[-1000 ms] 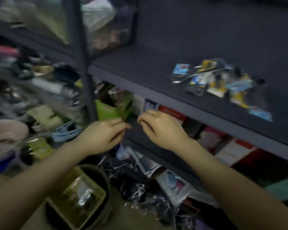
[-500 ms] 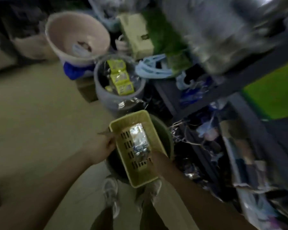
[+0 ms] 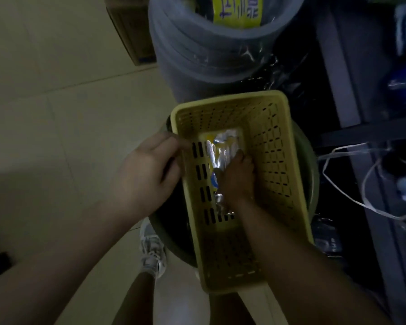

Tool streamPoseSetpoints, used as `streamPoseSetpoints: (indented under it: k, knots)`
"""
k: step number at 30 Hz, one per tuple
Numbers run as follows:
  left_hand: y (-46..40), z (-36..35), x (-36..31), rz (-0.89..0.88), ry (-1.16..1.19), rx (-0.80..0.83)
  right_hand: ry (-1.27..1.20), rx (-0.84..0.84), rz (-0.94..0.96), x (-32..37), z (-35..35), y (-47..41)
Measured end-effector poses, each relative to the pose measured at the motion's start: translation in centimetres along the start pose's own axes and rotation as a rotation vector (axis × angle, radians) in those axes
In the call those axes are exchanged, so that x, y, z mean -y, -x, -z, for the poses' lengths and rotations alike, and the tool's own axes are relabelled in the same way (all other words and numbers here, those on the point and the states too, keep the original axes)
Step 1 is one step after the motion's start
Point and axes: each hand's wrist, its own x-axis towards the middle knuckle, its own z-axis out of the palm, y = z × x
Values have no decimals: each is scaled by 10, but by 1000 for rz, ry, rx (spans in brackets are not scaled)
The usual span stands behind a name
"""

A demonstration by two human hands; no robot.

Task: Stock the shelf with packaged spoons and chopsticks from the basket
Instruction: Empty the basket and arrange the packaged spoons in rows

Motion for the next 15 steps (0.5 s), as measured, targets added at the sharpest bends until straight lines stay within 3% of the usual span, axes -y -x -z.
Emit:
streamPoseSetpoints:
  k: [4,8,12,15]
  knots:
    - [1,-6,4,-18,-10,-4,-163,-18,-22,5,-7,-11]
    - [2,-7,5,-5,16,29,12,-48,-29,14,-13,-2]
    - [1,-2,2,-15,2,21,3,-108,-33,14,-17,10]
    - [1,0,1,-11,-36,27,-215,-130,-35,11,-9,15]
